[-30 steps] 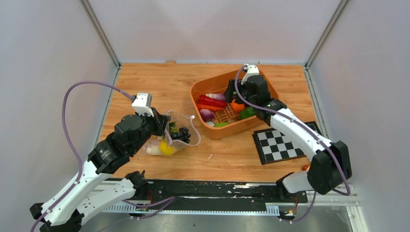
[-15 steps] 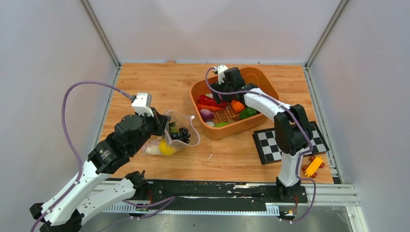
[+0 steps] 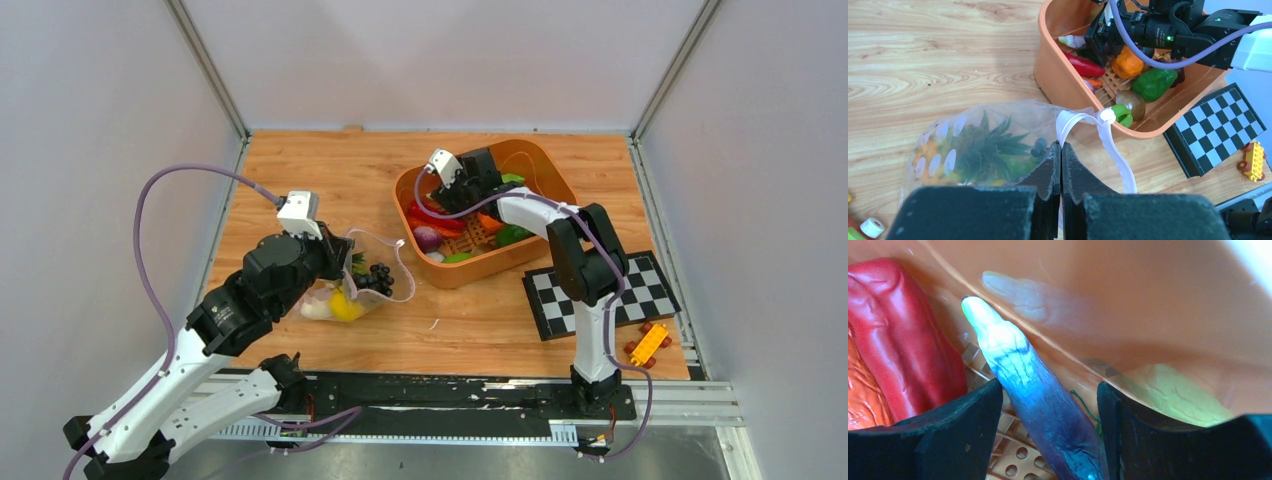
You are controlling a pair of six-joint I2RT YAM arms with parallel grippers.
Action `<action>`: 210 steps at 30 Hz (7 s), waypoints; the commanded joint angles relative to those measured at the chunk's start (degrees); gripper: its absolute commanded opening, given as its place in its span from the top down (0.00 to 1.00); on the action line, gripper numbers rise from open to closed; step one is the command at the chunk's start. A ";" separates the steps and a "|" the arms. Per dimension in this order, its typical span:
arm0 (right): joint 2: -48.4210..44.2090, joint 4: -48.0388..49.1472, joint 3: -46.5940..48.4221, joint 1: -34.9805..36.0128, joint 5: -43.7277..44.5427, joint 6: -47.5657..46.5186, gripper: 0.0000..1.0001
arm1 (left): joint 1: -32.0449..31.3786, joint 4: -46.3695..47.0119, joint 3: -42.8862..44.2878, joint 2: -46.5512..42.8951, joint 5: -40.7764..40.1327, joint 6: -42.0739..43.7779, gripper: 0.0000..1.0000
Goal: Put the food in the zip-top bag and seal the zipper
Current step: Pick up the fake vegetable from the bin, then place the fake vegetable in the zipper food storage bag.
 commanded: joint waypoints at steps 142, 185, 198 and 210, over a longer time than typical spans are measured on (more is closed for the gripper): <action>-41.37 22.59 -23.69 28.13 -24.59 13.04 0.92 | 0.01 5.82 1.21 -0.69 5.73 -2.31 0.99; -30.87 14.68 -19.08 27.86 -20.46 3.99 0.44 | 0.01 4.32 3.95 -3.55 9.33 -3.02 0.99; -36.67 1.60 -16.66 27.90 -25.83 7.41 0.61 | 0.01 4.70 4.08 -2.70 8.31 -2.96 0.99; -25.60 -1.33 -8.93 29.33 -22.32 10.66 0.91 | 0.01 5.13 4.31 -2.37 8.67 -3.11 0.99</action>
